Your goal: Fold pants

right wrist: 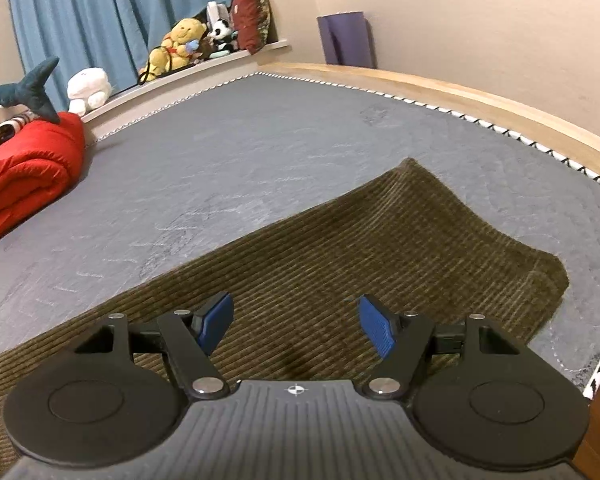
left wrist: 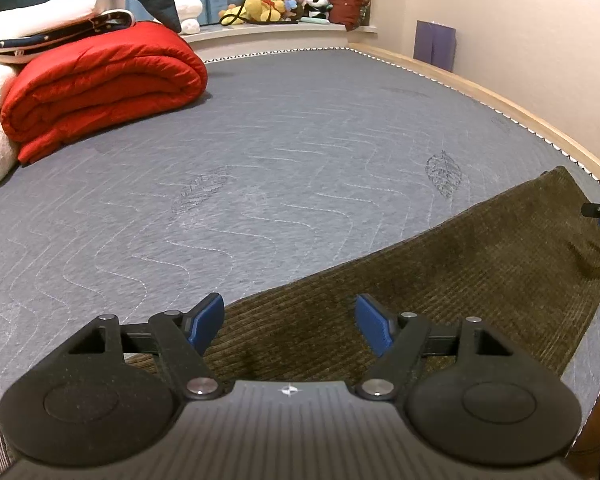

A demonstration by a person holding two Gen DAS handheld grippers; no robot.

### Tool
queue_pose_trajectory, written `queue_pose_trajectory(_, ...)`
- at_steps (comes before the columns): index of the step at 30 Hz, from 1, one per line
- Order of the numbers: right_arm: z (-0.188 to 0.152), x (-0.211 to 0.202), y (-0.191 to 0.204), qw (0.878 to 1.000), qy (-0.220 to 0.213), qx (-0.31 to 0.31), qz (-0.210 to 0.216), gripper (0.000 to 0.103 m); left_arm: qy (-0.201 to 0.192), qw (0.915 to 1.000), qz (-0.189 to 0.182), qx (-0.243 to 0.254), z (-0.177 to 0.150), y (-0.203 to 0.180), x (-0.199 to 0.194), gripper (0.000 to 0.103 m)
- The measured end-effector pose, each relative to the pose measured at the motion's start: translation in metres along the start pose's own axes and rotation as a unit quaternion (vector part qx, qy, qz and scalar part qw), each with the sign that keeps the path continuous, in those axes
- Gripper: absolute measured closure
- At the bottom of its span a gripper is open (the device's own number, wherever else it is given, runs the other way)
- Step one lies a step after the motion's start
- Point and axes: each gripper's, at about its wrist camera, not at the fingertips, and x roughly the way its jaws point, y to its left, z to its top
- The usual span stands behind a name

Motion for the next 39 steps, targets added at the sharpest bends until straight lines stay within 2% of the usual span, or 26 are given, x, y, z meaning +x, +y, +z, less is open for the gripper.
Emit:
queue_pose_trajectory(3,-0.001,0.0,-0.002,1.0,-0.008,0.001,-0.004,0.046,0.001,1.0,0.0,0.0,0.0,0.001,0.0,0.024)
queue_pose_trajectory(5,-0.002,0.001,-0.003,1.0,-0.013,0.004,-0.003,0.048,0.001,1.0,0.0,0.001,-0.001,0.001,0.0,0.024)
queue_pose_trajectory(17,0.002,-0.004,-0.007,0.997,-0.063,-0.001,-0.039,0.048,0.002,1.0,0.001,0.0,-0.002,0.001,-0.001,0.024)
queue_pose_trajectory(20,0.014,-0.008,-0.023,0.996,-0.072,0.027,-0.054,0.048,0.001,1.0,0.0,-0.001,-0.002,0.003,-0.003,0.024)
queue_pose_trajectory(23,0.031,-0.017,-0.058,0.988,-0.086,0.094,-0.084,0.049,0.0,1.0,-0.001,-0.001,-0.002,0.005,-0.004,0.023)
queue_pose_trajectory(25,0.037,-0.02,-0.084,0.982,-0.088,0.142,-0.086,0.058,0.001,1.0,-0.001,0.001,-0.004,0.005,-0.003,0.022)
queue_pose_trajectory(27,0.039,-0.017,-0.111,0.975,-0.075,0.19,-0.083,0.079,0.004,1.0,0.0,0.002,-0.004,0.005,-0.002,0.022)
queue_pose_trajectory(29,0.035,-0.011,-0.133,0.967,-0.055,0.231,-0.088,0.082,0.006,1.0,0.0,0.002,-0.004,0.005,-0.001,0.022)
queue_pose_trajectory(31,0.028,-0.006,-0.152,0.957,-0.032,0.272,-0.097,0.082,0.006,1.0,0.0,0.001,-0.003,0.005,-0.001,0.022)
queue_pose_trajectory(35,0.011,0.006,-0.17,0.939,0.022,0.333,-0.085,0.078,0.004,1.0,0.0,0.001,-0.002,0.003,-0.001,0.021)
queue_pose_trajectory(37,0.006,0.01,-0.17,0.939,0.038,0.333,-0.081,0.074,0.006,1.0,-0.001,0.002,-0.002,0.002,0.001,0.021)
queue_pose_trajectory(39,0.004,0.016,-0.166,0.941,0.048,0.323,-0.083,0.058,0.008,1.0,0.0,0.003,-0.002,0.001,0.002,0.021)
